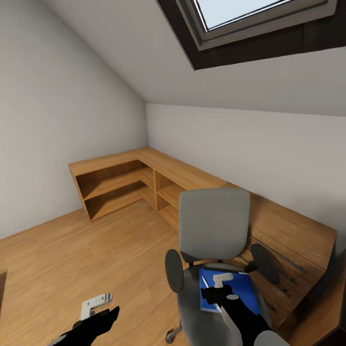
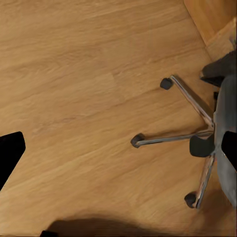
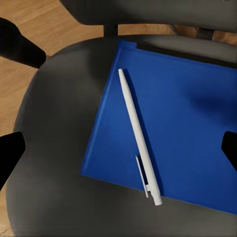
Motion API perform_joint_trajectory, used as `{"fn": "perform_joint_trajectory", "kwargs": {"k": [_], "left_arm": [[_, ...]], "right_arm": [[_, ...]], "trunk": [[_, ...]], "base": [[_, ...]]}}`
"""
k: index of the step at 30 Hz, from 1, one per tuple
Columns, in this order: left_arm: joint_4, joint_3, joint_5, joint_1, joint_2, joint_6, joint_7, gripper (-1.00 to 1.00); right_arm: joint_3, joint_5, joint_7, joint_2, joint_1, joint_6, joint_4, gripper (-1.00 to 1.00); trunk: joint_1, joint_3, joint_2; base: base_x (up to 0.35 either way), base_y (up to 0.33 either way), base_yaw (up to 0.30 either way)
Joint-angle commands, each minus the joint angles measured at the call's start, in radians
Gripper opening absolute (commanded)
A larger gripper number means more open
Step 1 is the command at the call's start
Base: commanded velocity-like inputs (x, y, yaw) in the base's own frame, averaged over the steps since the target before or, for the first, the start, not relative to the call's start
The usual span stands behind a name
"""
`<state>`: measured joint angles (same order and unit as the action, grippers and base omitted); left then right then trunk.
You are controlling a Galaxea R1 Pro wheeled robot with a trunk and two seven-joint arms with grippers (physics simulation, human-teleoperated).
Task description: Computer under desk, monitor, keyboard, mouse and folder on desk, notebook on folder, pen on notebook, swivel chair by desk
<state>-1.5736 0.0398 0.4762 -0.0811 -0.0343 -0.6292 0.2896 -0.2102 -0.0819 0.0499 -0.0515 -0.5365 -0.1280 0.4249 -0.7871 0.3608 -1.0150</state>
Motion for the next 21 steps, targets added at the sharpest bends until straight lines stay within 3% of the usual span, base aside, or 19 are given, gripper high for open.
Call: {"fn": "perform_joint_trajectory", "kwargs": {"k": [1,5,21], "left_arm": [[-0.034,0.0,0.013,0.001,0.039,-0.054,0.013,1.0],[-0.039,-0.004,0.01,0.001,0.066,-0.068,0.016,1.0],[-0.025,-0.036,0.009,0.001,0.067,-0.066,0.016,1.0]], "right_arm": [[-0.007,-0.008,0.006,0.001,0.0,-0.005,0.009,1.0],[-0.006,-0.008,0.006,0.007,0.0,-0.005,0.012,1.0],[-0.005,-0.01,-0.001,0.022,0.0,-0.005,0.014,1.0]], "trunk": [[-0.004,0.004,-0.008],[-0.019,0.017,-0.036],[-0.081,0.067,-0.148]], "base": [[0.0,0.0,0.0],[0.0,0.0,0.0],[0.0,0.0,0.0]]}}
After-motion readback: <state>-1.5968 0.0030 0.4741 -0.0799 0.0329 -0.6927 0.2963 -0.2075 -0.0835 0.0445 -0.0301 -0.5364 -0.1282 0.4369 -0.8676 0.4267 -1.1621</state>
